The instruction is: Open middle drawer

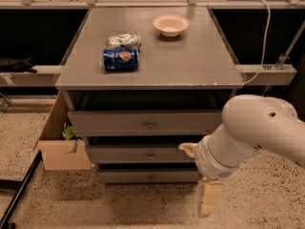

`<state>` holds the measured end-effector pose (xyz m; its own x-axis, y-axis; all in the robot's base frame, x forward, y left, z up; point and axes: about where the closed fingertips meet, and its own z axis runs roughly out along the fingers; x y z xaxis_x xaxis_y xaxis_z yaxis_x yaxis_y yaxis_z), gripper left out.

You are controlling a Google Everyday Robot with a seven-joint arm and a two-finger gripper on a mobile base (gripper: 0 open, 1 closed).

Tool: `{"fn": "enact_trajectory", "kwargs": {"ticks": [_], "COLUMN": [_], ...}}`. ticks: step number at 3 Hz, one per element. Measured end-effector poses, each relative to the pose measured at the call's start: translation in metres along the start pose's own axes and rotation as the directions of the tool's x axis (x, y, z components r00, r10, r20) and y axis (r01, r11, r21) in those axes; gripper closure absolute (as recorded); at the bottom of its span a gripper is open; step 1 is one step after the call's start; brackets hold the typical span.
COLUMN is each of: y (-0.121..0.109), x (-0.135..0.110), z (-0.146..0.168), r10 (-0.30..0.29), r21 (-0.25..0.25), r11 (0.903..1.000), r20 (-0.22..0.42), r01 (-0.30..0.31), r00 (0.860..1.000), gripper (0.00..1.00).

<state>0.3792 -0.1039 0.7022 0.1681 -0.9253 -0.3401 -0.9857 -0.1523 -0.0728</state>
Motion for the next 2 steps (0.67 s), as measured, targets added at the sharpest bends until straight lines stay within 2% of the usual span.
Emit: {"fn": "enact_trajectory", "kwargs": {"ticks": [1,2], "y": [-0.001,-0.038], "x": [0.000,0.003], "z": [0.000,0.024], "r10": [-0.001,0.038], "r21": [0.001,0.009], "r11": [1.0000,0.9992], "r20": [0.000,0.013], "r01": [0.001,-0.038], "r00": [1.000,0.999], "gripper": [0.00,0.00]}}
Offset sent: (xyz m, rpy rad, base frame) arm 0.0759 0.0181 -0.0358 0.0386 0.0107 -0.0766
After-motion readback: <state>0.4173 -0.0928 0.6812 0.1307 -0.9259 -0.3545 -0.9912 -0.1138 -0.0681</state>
